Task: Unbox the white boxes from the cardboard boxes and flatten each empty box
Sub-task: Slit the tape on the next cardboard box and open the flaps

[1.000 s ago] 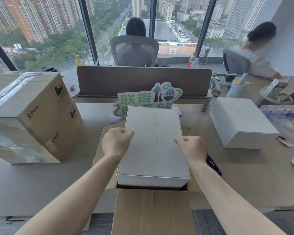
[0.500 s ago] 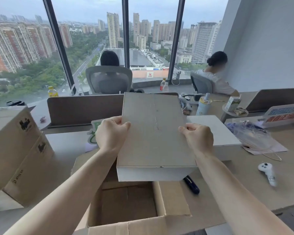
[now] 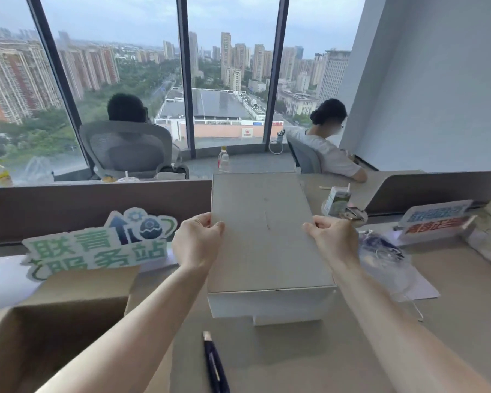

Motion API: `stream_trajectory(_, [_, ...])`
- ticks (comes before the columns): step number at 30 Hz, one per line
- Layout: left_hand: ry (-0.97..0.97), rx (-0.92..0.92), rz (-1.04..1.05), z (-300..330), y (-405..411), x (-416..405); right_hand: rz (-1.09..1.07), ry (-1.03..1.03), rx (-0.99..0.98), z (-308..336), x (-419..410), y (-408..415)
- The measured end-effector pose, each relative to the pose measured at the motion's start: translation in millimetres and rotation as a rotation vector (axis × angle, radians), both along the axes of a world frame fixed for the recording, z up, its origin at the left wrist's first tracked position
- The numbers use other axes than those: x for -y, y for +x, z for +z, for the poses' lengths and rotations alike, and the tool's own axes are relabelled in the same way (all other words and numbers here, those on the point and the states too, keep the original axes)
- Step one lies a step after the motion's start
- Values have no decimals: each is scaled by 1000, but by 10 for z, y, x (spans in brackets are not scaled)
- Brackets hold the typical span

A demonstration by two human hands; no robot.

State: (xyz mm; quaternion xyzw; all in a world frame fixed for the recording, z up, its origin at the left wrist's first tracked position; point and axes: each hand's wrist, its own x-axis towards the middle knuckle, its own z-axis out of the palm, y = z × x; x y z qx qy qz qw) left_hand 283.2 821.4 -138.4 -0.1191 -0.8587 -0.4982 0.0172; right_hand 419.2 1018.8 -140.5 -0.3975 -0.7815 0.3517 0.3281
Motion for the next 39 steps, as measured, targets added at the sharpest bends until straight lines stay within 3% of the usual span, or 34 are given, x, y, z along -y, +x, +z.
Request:
stream_trajectory(9, [-103, 114, -4, -341, -92, -1292, 33, -59, 155, -325, -1346, -130])
stream_trajectory(16, [-145, 186, -35, -575, -273, -1591, 55, -166, 153, -624, -1632, -274])
stream_trajectory(25, [-92, 194, -128, -703, -366, -1556, 131, -112, 261, -621, -1678, -271])
stream_trajectory(29, [48, 261, -194, -749, -367, -1343, 133, 91, 353, -503, -1412, -306])
stream_trajectory(33, [32, 237, -234, -818, -281, -908, 312, 288, 150, -427, -706, -424])
stream_trajectory(39, [-101, 102, -147, -878, -115, 233, 634, 303, -14, -721, 581, -515])
